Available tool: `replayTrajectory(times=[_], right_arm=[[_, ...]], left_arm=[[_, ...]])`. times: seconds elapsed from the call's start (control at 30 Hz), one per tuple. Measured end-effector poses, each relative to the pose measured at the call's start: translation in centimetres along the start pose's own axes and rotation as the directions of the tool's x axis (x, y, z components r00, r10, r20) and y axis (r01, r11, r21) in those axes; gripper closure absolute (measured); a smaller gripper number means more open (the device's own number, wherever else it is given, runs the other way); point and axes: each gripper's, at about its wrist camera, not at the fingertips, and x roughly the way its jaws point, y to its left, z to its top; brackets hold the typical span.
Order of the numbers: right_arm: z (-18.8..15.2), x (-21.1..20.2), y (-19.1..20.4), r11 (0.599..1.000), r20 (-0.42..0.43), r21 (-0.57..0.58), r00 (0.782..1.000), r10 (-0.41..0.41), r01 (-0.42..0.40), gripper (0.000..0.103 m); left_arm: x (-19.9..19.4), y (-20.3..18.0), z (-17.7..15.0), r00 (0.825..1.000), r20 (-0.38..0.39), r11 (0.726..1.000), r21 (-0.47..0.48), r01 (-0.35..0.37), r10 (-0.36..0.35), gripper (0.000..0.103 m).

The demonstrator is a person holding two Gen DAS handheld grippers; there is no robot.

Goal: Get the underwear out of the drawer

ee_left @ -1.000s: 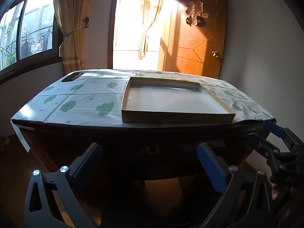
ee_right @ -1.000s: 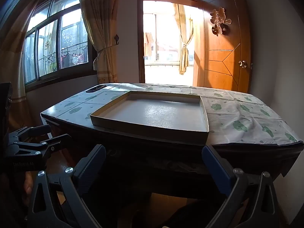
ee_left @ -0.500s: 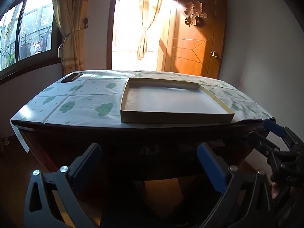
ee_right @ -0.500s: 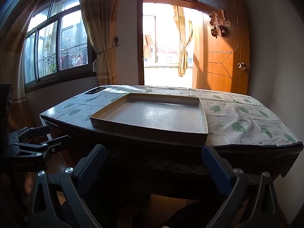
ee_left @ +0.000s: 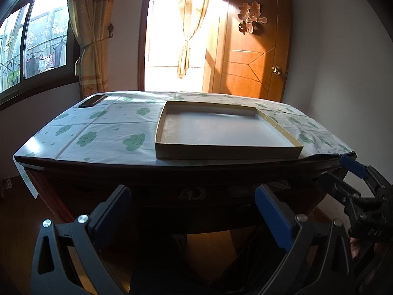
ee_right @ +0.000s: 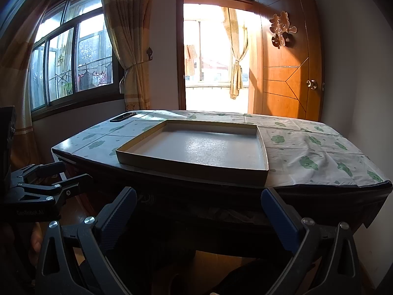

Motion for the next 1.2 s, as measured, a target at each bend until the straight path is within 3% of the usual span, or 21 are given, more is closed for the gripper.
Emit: replayTrajectory(times=[1.2], right_arm=[[-0.06, -0.44, -0.05, 1.0, 0.028, 0.001, 1.0, -0.005, 0.005, 0.0]], left_arm=[[-0.16, -0.07, 0.03, 1.0, 0.005, 1.0, 0.004, -0.002, 0.002, 0.0]])
